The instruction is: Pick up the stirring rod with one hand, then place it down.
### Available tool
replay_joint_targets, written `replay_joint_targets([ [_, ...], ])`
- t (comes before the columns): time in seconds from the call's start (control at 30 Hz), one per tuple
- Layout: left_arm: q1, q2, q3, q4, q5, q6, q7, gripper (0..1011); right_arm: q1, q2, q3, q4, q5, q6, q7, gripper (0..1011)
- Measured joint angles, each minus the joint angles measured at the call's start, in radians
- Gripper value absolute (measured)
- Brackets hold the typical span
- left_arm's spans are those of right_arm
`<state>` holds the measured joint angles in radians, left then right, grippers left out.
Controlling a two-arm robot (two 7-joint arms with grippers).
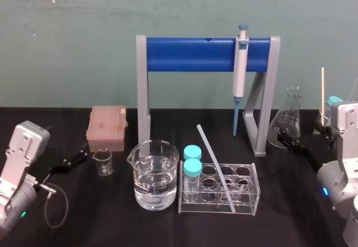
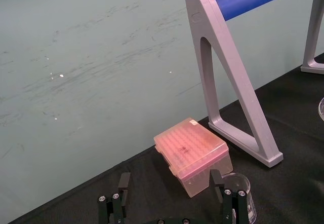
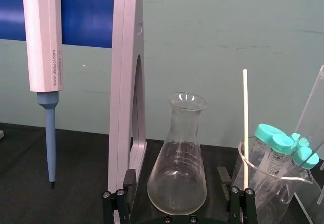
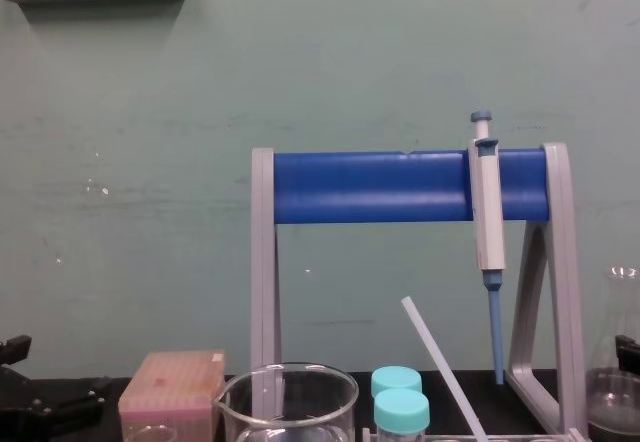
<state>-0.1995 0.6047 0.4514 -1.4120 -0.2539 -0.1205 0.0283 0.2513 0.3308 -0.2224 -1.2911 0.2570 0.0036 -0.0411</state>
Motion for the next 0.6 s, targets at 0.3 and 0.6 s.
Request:
replay_joint_targets([
  [0.3, 0.0, 0.0, 0.0, 0.0, 0.0, 0.0, 0.0, 1000, 0.001, 0.001, -0.001, -0.001, 0.001, -0.002, 0.002, 1003],
  [0.6, 0.0, 0.0, 0.0, 0.0, 0.0, 0.0, 0.0, 1000, 0.001, 0.001, -0.002, -0.001, 0.001, -0.003, 0.002, 1003],
])
